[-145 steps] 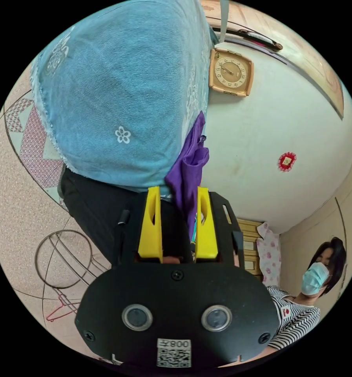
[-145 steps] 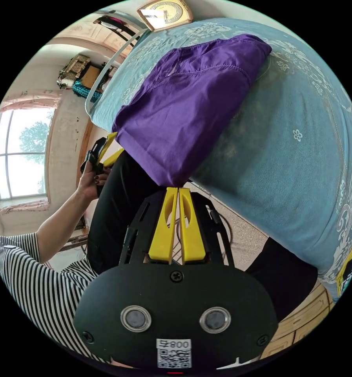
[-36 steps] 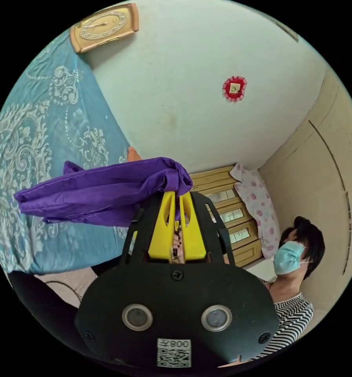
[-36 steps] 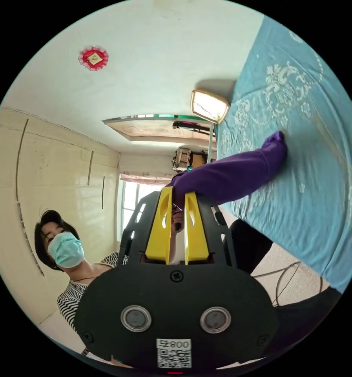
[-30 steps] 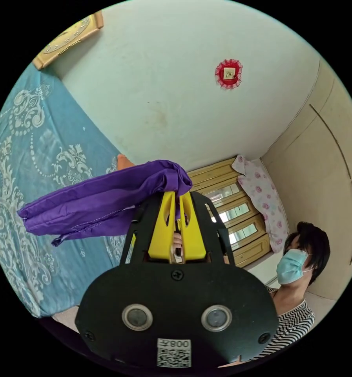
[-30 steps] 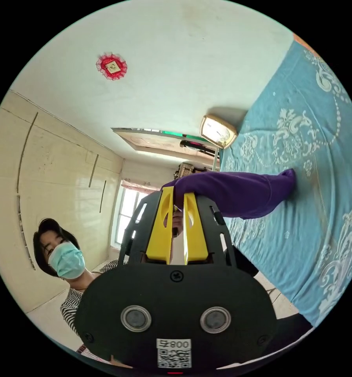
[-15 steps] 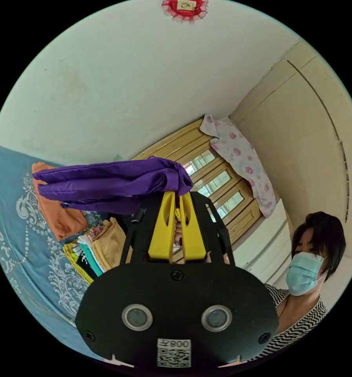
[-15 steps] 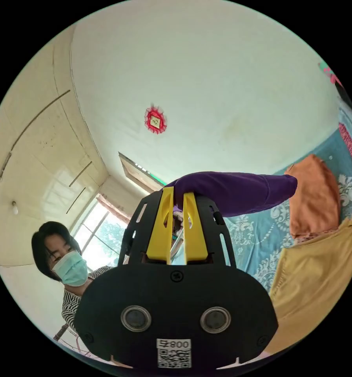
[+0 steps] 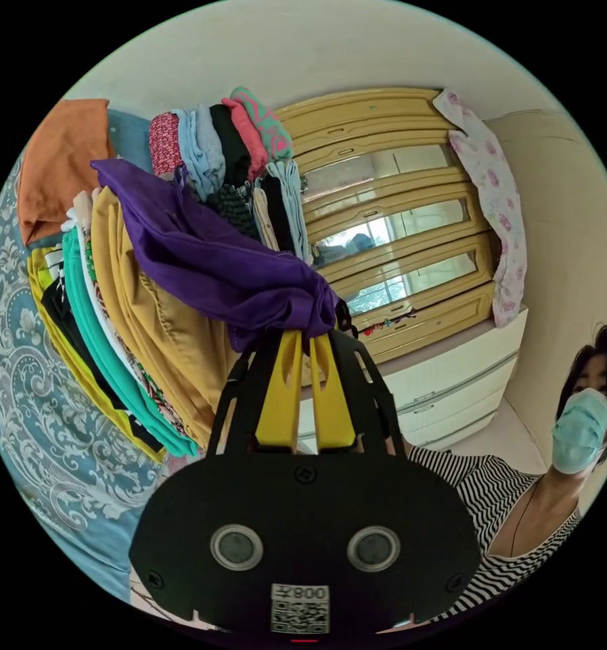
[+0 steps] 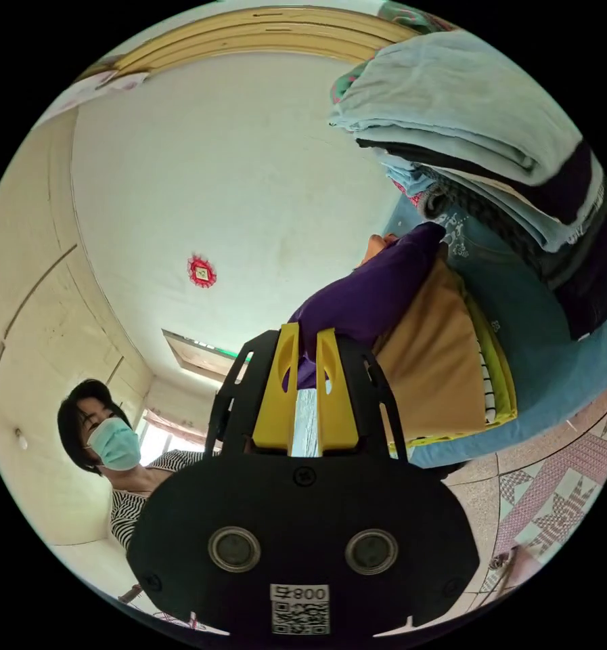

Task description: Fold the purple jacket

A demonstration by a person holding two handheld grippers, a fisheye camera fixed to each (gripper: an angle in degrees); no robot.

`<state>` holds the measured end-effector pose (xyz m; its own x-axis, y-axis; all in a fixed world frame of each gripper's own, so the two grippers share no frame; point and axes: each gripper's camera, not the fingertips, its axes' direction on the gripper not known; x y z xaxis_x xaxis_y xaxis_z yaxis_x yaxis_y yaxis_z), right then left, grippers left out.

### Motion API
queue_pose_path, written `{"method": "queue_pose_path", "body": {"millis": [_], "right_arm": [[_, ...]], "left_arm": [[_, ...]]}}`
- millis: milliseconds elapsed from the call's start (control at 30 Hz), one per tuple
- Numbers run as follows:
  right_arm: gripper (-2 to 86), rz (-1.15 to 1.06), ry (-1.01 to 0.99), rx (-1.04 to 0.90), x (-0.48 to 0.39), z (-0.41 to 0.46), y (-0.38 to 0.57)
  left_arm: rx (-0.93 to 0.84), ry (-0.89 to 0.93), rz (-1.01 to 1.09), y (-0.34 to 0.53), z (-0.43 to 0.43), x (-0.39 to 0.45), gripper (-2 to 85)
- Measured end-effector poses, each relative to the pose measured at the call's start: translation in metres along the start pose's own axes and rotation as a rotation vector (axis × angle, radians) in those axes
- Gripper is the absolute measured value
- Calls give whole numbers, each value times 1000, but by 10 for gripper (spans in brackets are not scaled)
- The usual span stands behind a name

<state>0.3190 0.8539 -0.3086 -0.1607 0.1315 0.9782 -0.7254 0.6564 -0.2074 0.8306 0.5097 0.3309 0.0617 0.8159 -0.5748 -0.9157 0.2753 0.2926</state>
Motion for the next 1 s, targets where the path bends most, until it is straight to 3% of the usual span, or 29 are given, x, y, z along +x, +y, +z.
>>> {"method": "queue_pose_path", "body": {"millis": [200, 367, 533, 700, 1000], "right_arm": [[17, -52, -51, -28, -22, -16, -19], [30, -69, -27, -88, -29, -27, -22], [56, 82, 31, -124, 10, -42, 4], [65, 133, 60, -80, 15, -51, 17], [11, 33, 509, 141, -67, -54, 26]], "left_arm": [[22, -51, 57, 2, 20, -52, 16], [-65, -109, 12, 40, 60, -123, 17], [-96, -64, -148, 87, 86, -220, 20], [-151, -46, -165, 111, 89, -261, 18], [-152, -165, 56, 135, 54, -269, 2]]}}
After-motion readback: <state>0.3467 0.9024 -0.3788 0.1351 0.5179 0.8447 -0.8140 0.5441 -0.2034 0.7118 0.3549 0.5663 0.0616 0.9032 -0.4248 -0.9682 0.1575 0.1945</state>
